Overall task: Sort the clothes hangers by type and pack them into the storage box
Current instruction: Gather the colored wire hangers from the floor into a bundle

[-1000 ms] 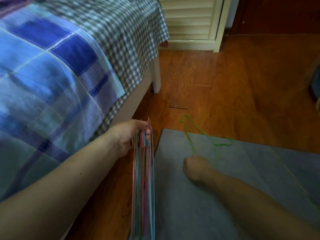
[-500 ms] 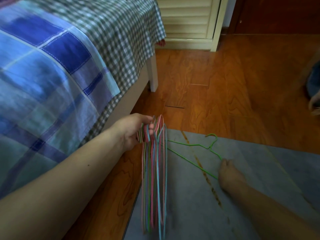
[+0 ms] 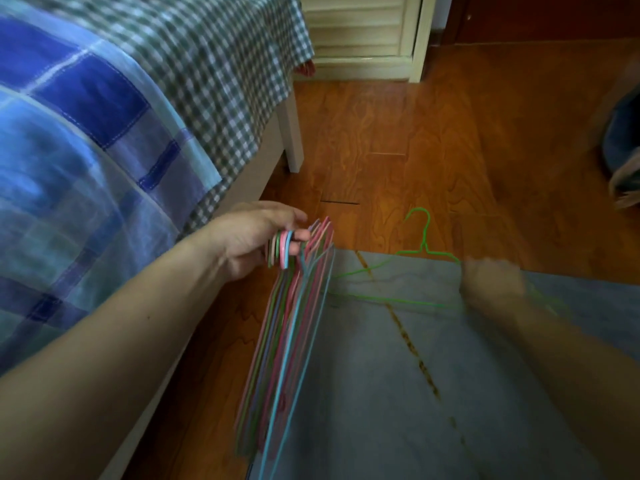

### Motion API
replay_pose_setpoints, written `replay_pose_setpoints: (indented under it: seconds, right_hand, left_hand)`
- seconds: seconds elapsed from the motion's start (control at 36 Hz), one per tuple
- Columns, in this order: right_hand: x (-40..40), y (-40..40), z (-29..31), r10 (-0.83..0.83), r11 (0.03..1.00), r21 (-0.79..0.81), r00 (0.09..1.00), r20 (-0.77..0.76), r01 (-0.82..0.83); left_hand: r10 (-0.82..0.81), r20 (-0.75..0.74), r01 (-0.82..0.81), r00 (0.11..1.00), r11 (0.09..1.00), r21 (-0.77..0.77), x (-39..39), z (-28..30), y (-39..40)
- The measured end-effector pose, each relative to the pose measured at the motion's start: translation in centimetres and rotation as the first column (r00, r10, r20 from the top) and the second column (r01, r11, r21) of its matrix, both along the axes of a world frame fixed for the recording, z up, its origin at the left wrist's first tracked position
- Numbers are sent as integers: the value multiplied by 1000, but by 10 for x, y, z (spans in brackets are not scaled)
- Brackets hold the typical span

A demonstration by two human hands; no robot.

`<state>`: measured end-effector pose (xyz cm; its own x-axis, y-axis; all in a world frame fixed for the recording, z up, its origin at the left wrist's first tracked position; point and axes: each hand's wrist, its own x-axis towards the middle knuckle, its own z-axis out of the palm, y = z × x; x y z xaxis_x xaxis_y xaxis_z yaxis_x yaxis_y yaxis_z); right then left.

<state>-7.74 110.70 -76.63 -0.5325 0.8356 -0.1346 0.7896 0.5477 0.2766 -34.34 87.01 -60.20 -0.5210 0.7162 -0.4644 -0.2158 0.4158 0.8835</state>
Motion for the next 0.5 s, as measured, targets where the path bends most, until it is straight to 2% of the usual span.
replay_pose_setpoints:
  seconds: [0.08,0.14,0.28,0.33,0.42,0.5]
  right_hand:
    - [-1,10,40,26,989,144,1000,9,-27]
    - [8,8,71,67,978,199,997,-40,-58]
    - [6,-15,154,214,954,225,976,-45,-199]
    - [-7,-30,196,305,930,238,949,-82,-279]
    - [-21,-52,286,373,901,209,925,75,-380]
    - [-28,-60,379,542,815,188,836,91,-549]
  left_hand:
    - [8,5,-8,1000,1000,-27,-3,17,9]
    - [14,-7,-14,1000,999,-51,-5,35,18]
    - [25,-16,-27,1000,995,-93,9,92,17]
    - [25,-44,-30,999,994,-108,18,128,8]
    - [31,-30,-34,999,994,-103,30,201,-16]
    - [8,23,-7,1000,999,-41,37,268,-40]
